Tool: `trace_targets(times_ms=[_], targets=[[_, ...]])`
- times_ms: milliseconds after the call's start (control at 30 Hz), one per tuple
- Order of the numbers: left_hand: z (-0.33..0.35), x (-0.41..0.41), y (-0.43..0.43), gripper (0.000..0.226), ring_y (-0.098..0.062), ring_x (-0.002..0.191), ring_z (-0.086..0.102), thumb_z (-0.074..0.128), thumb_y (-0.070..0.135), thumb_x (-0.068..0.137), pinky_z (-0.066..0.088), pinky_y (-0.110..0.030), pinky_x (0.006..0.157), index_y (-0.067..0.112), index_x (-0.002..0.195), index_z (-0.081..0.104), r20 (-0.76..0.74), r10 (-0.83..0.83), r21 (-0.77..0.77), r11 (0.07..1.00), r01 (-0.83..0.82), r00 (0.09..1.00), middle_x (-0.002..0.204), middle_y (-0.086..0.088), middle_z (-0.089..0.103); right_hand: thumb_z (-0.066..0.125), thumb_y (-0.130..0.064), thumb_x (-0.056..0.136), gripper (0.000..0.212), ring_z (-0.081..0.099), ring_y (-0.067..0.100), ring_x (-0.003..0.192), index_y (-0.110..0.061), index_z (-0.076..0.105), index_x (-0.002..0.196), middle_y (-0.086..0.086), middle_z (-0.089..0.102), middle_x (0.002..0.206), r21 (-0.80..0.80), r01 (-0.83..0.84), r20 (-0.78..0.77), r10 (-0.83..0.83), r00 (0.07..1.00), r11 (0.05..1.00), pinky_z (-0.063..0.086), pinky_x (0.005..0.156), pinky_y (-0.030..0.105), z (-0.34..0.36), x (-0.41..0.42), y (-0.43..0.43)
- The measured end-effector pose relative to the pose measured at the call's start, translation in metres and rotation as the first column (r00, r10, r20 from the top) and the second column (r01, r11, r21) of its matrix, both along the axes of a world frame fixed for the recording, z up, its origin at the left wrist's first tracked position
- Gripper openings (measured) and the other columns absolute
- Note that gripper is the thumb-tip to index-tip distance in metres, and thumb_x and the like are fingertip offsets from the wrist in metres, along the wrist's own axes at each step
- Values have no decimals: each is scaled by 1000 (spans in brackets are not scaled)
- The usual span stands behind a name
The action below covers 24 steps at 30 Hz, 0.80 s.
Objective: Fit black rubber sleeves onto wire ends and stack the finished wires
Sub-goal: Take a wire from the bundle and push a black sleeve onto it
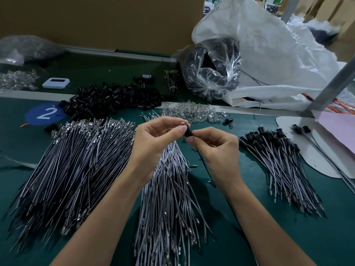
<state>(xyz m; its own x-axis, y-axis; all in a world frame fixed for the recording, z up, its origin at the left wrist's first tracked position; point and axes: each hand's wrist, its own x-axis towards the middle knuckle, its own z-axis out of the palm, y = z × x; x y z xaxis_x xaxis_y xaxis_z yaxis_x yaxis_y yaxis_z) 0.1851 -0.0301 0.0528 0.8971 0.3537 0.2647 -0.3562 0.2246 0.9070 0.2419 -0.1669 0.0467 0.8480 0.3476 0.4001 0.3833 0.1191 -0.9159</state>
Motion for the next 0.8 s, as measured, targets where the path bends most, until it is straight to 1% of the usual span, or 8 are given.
trace_targets(times_ms=[167, 267, 367, 500, 600, 733, 800], targets=[[0, 0, -1, 10, -15, 88, 69, 77, 11, 75, 54, -26, 82, 15, 84, 78, 24, 19, 18, 1000, -19, 1000, 88, -4, 75, 81, -4, 75, 19, 71, 19, 71, -22, 74, 76, 0, 75, 73, -15, 19, 17, -18, 1000, 1000, 56, 69, 25, -2, 1, -1], [-1, 1, -1, 10, -15, 88, 68, 78, 9, 76, 53, -26, 83, 17, 82, 78, 22, 29, 8, 1000, -30, 999, 88, -4, 75, 81, -4, 75, 18, 68, 11, 65, -21, 74, 75, -3, 74, 71, -35, -5, 8, 5, 1000, 999, 53, 64, 20, -3, 0, 1], [-2, 1, 0, 13, -15, 90, 66, 73, 9, 76, 52, -25, 85, 19, 81, 78, 13, 29, 22, 999, -29, 1000, 89, -3, 75, 80, -1, 75, 19, 64, 4, 62, -19, 73, 75, -5, 73, 68, -41, -46, -29, 45, 999, 998, 49, 61, 16, -4, 1, 3], [-2, 1, 2, 16, -16, 90, 67, 71, 8, 77, 51, -25, 85, 20, 81, 79, 15, -10, 17, 1000, 9, 1000, 89, -3, 75, 78, 2, 76, 18, 69, 3, 67, -16, 74, 79, -5, 74, 71, -40, -90, -55, 88, 995, 995, 50, 65, 13, -5, 2, 1], [-2, 0, 1, 16, -18, 85, 68, 70, 6, 78, 52, -27, 83, 18, 81, 78, 20, -35, -1, 999, 35, 999, 89, -5, 75, 79, -1, 76, 14, 70, 8, 72, -13, 76, 83, -1, 75, 76, -40, -92, -55, 90, 994, 995, 52, 68, 16, -5, 3, 0], [-1, 0, 1, 17, -18, 88, 68, 71, 6, 74, 52, -28, 86, 20, 76, 78, 23, -25, -17, 1000, 26, 999, 87, -4, 75, 79, -3, 77, 15, 71, 11, 74, -16, 77, 85, 1, 76, 78, -19, -77, -31, 76, 997, 997, 52, 70, 18, -5, 2, 1], [-2, 1, 0, 15, -19, 88, 69, 71, 6, 74, 52, -28, 85, 18, 78, 79, 26, -22, -41, 999, 23, 999, 86, -5, 75, 78, -3, 77, 15, 71, 11, 74, -15, 77, 86, 1, 76, 79, -3, -75, -32, 75, 997, 997, 52, 70, 17, -5, 1, 1]])
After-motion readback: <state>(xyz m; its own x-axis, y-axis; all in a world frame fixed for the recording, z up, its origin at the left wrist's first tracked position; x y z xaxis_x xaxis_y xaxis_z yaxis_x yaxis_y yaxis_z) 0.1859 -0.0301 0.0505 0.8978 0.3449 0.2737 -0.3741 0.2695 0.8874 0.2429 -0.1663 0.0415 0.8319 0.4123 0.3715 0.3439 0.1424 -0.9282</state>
